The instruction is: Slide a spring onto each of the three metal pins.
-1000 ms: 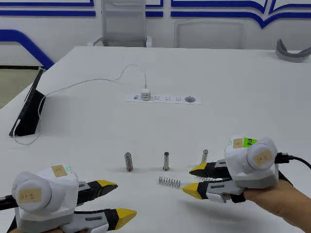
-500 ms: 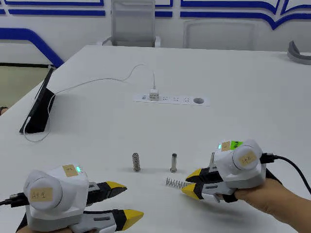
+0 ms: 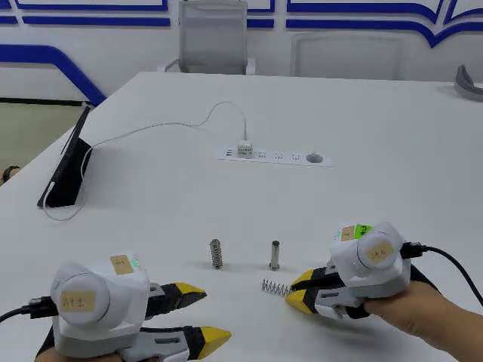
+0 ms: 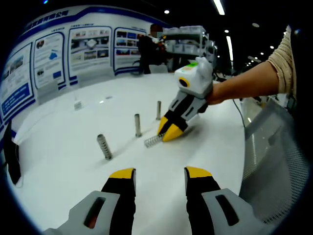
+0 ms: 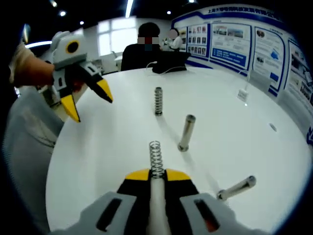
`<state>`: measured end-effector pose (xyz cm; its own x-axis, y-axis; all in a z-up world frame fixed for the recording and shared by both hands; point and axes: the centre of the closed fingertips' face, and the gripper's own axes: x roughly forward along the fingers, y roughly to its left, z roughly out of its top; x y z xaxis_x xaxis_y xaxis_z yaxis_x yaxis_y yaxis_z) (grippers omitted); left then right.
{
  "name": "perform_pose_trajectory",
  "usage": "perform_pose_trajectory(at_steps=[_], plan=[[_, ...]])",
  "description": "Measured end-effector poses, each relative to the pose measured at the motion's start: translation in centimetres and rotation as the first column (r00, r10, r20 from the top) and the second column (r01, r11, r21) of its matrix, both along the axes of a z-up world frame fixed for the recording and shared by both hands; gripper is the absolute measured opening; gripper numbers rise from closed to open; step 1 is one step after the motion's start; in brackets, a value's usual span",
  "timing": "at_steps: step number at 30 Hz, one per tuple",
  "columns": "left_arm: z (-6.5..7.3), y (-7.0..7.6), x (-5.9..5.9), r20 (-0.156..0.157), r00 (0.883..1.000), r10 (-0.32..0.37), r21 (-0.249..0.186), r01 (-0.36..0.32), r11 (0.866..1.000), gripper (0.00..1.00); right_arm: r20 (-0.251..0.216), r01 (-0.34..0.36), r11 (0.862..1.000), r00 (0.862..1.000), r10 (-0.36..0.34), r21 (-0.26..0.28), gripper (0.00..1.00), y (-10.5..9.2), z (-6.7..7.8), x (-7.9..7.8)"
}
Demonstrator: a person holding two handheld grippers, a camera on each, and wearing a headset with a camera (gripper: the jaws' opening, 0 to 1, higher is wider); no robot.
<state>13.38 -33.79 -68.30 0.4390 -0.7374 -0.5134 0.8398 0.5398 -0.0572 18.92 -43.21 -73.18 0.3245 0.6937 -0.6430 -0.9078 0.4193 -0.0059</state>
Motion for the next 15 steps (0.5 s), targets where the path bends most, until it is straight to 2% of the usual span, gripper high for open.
perform_pose_trajectory(at_steps=[5, 11, 15], plan=[[0.0, -0.6, 0.1, 0.006, 1.0, -0.022, 0.012, 0.022, 1.0, 0.4, -0.014, -0.018, 1.0, 1.0, 0.017, -0.01, 0.11, -0.3, 0.2, -1.0], [-0.1, -1.9, 0.2, 0.019, 0.997, -0.074, 0.039, 0.074, 0.997, 0.39, 0.0, -0.077, 0.997, 0.997, 0.077, -0.008, 0.11, -0.1, 1.6, -2.9], [-0.1, -2.8, 0.0, 0.025, 0.994, -0.108, 0.045, 0.107, 0.993, 0.39, -0.009, -0.14, 0.99, 0.99, 0.14, -0.008, 0.11, 0.3, 2.5, -4.5]])
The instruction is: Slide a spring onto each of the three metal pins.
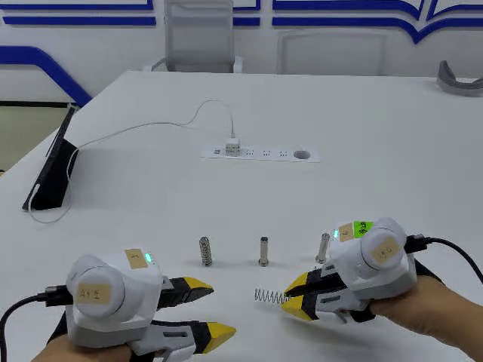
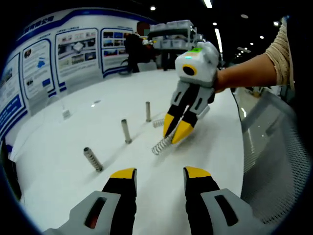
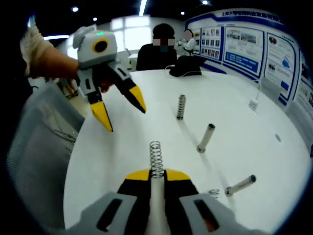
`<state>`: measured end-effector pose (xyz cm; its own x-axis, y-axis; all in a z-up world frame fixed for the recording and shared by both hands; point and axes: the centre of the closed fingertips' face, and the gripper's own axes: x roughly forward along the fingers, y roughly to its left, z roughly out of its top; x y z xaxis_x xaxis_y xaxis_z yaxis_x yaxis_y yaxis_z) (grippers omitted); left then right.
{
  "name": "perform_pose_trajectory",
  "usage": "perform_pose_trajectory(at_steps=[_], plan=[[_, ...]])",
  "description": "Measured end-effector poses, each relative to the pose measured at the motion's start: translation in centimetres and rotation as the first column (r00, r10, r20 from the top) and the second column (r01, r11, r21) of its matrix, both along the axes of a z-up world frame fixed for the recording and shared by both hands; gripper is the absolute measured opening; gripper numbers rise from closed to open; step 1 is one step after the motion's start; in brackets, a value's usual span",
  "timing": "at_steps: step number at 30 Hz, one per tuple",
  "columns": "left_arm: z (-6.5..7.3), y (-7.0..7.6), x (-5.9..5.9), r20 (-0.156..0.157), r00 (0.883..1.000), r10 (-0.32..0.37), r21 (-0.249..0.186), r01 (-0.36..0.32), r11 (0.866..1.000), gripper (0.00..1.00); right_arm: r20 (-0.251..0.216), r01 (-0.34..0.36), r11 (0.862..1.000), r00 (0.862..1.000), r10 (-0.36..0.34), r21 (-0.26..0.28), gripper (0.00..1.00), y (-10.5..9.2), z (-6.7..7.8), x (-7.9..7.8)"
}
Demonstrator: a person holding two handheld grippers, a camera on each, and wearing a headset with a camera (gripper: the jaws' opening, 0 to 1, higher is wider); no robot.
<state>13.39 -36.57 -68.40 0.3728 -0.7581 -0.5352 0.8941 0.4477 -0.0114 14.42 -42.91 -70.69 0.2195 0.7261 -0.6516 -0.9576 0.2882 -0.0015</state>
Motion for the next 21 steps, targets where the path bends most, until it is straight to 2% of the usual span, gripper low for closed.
perform_pose_trajectory(at_steps=[5, 8, 21], plan=[[0.0, -1.1, -0.5, 0.013, 0.998, -0.054, 0.005, 0.054, 0.999, 0.37, 0.008, -0.082, 0.997, 0.997, 0.082, -0.014, 0.11, 0.7, 1.1, -2.0], [0.0, -1.6, -1.0, 0.018, 0.996, -0.088, 0.01, 0.088, 0.996, 0.33, 0.017, -0.116, 0.993, 0.993, 0.117, -0.038, 0.11, 1.0, 1.3, -2.5], [-0.6, -3.0, -2.8, 0.032, 0.981, -0.192, 0.054, 0.19, 0.98, 0.19, 0.028, -0.206, 0.973, 0.977, 0.21, -0.105, 0.11, 2.0, 1.7, -4.1]])
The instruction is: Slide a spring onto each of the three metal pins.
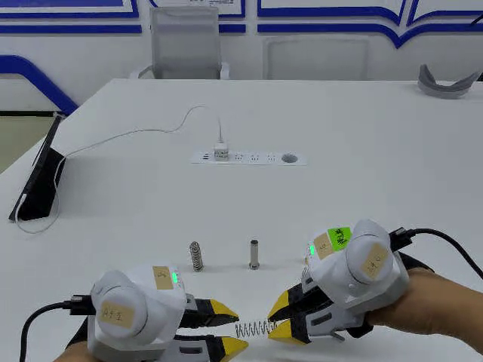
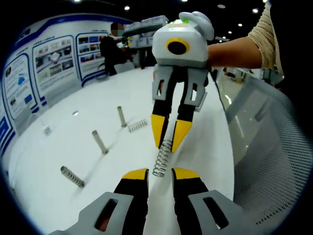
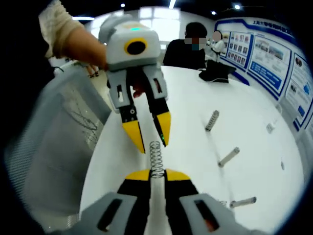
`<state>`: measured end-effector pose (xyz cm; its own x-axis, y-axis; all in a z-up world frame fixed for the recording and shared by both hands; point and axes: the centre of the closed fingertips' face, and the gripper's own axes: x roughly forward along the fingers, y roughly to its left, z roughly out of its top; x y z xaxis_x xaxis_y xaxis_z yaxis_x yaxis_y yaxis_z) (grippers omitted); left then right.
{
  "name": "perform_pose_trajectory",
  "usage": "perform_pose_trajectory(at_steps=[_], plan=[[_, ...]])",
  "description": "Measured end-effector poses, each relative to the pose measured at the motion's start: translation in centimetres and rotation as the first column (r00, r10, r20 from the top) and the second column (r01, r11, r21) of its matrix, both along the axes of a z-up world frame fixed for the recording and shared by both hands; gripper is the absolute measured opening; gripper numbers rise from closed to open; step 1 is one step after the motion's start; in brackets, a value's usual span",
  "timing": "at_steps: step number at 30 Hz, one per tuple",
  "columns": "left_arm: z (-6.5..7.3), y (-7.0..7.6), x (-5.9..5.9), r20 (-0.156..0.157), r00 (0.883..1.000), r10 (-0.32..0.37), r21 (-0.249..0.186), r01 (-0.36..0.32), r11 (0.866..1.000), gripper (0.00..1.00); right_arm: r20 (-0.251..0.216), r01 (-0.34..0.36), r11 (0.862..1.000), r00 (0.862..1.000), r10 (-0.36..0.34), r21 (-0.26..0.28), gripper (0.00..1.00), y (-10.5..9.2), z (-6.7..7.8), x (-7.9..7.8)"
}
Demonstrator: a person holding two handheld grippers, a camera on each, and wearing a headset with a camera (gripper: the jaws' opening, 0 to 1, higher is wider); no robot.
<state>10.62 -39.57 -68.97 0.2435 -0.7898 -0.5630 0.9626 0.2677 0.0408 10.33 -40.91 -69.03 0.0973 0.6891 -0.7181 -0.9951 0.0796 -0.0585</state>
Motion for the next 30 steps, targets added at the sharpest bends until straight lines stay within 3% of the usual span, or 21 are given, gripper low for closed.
perform_pose_trajectory(at_steps=[9, 16, 22, 30], plan=[[-0.4, -0.4, -0.3, 0.013, 1.0, -0.027, 0.021, 0.027, 0.999, 0.12, 0.008, -0.025, 0.999, 1.0, 0.025, -0.024, 0.11, 0.3, 0.7, -0.5], [-0.6, -0.5, -0.5, 0.006, 0.999, -0.037, 0.024, 0.037, 0.999, 0.11, 0.006, -0.022, 1.0, 1.0, 0.022, -0.002, 0.11, 0.6, 2.1, -0.7], [-0.1, -1.1, -0.5, 0.006, 0.999, -0.041, 0.004, 0.041, 0.999, 0.11, 0.018, -0.023, 0.999, 1.0, 0.022, 0.037, 0.11, 1.3, 4.0, -0.7], [0.8, -1.9, -0.5, 0.006, 0.999, -0.037, -0.035, 0.037, 0.999, 0.1, 0.038, -0.029, 0.997, 0.999, 0.026, 0.072, 0.11, 2.2, 5.5, -0.7]])
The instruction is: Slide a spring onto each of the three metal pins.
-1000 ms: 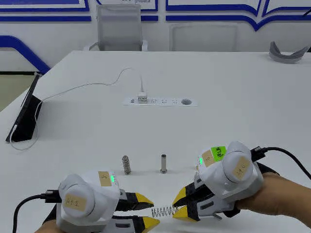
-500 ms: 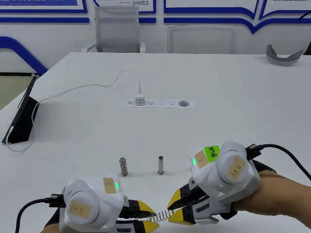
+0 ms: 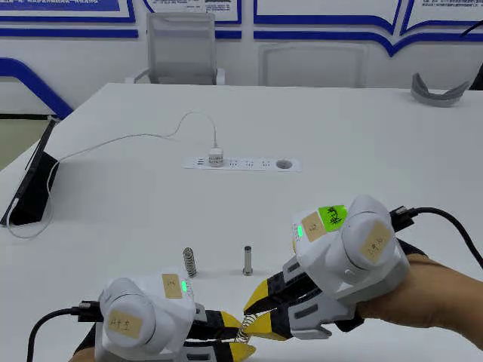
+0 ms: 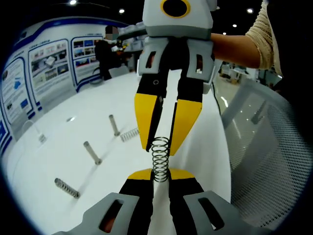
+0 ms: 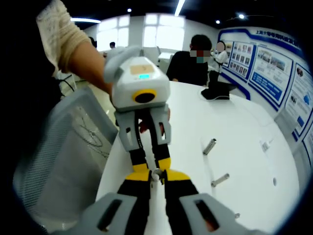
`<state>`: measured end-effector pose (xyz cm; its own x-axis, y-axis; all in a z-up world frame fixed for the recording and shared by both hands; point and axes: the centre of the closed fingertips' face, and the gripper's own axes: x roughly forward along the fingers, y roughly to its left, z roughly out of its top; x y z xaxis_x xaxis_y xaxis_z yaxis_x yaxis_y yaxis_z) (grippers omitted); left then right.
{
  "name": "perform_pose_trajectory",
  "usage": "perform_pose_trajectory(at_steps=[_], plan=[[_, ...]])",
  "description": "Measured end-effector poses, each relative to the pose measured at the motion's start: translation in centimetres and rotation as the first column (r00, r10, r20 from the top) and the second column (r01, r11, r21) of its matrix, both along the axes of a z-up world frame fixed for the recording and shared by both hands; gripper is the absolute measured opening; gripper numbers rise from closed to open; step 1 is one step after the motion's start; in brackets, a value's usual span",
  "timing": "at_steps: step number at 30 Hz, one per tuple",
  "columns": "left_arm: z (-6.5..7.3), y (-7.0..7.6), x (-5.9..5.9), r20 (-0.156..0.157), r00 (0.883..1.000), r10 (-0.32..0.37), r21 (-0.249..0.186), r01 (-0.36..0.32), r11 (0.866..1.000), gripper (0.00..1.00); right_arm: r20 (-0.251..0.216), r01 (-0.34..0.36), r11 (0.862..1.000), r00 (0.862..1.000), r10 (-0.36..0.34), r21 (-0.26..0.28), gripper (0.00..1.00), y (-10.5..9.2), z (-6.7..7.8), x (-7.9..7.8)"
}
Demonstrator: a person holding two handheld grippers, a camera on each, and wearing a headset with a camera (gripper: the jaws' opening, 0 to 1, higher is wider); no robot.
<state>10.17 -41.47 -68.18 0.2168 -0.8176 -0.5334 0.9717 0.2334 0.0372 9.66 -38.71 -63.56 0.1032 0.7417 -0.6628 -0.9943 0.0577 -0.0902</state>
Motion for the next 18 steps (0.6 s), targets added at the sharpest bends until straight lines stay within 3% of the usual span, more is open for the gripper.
perform_pose_trajectory(at_steps=[13, 18], plan=[[0.89, -0.02, 0.54, 0.0, 0.999, 0.034, -0.043, -0.034, 0.999, 0.1, 0.001, 0.039, 0.998, 0.999, -0.04, 0.057, 0.12, 0.48, 0.94, 0.45], [0.94, 0.02, 0.66, 0.016, 0.999, 0.041, -0.046, -0.04, 0.998, 0.1, 0.003, 0.049, 0.996, 0.999, -0.05, 0.071, 0.12, 0.71, 0.98, 0.53]])
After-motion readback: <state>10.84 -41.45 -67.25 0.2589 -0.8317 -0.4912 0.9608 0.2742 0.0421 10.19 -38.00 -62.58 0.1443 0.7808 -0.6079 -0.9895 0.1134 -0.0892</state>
